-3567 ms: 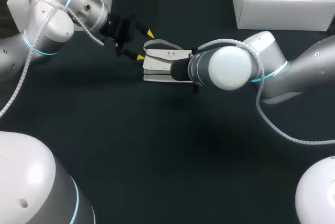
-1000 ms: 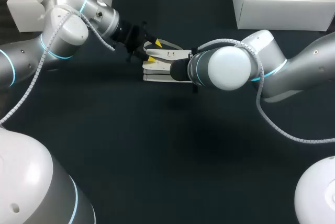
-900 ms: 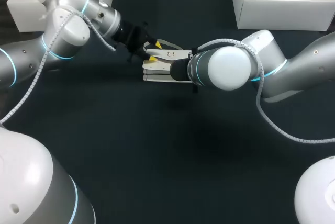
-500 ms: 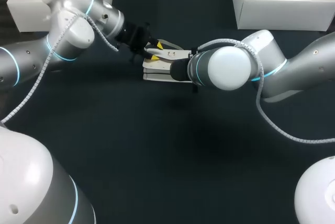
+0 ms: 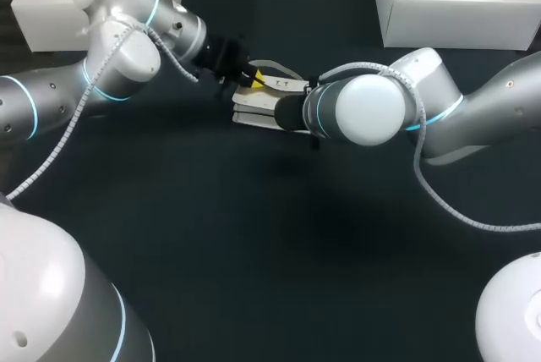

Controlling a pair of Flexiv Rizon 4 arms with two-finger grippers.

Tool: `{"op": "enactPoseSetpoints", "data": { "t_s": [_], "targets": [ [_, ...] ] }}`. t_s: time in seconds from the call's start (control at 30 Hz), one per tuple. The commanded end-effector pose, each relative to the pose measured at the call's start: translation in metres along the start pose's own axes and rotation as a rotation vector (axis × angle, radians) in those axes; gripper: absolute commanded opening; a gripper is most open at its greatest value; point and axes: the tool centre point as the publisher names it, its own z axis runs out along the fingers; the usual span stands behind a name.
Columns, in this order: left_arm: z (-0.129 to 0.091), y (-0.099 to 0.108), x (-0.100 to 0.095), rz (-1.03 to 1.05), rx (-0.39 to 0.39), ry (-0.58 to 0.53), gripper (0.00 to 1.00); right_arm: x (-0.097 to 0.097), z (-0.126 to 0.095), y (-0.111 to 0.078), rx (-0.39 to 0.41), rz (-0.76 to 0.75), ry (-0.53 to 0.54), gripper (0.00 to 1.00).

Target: Pick up the bag, open it, inspect its contents, close it, and place it on the opposite side

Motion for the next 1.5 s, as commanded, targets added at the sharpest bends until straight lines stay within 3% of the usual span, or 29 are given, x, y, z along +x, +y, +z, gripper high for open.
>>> {"op": "enactPoseSetpoints", "data": {
  "t_s": [0.03,0.33,0.6,0.87,0.9,0.97,1.03,1.13,1.37,1.5],
  "targets": [
    [-0.006,0.005,-0.012,-0.039,0.006,0.026,0.00,0.003,0.001,0.000,-0.003,0.000,-0.005,0.00],
    [-0.026,0.014,-0.039,-0.191,0.012,0.090,0.00,0.003,0.001,0.000,-0.003,0.000,-0.005,0.00],
    [-0.028,0.021,-0.042,-0.260,0.021,0.125,0.00,0.003,0.001,0.000,-0.003,0.000,-0.005,0.00],
    [-0.028,0.018,-0.032,-0.241,0.029,0.099,0.00,0.003,0.001,0.000,-0.003,0.000,-0.005,0.00],
    [-0.028,0.017,-0.030,-0.231,0.027,0.088,0.04,0.003,0.001,0.000,-0.003,0.000,-0.005,0.00],
    [-0.028,0.015,-0.025,-0.222,0.028,0.072,0.27,0.003,0.001,0.000,-0.003,0.000,-0.005,0.00],
    [-0.027,0.013,-0.021,-0.212,0.029,0.050,0.41,0.003,0.001,0.000,-0.003,0.000,-0.005,0.00],
    [-0.023,0.010,-0.015,-0.205,0.038,0.038,0.54,0.003,0.001,0.000,-0.003,0.000,-0.005,0.00],
    [-0.008,0.007,-0.015,-0.219,0.025,0.020,0.55,0.003,0.001,0.000,-0.003,0.000,-0.005,0.00],
    [0.001,0.011,-0.020,-0.248,0.010,0.004,0.50,0.003,0.001,0.000,-0.003,0.000,-0.005,0.00]
  ]
}}
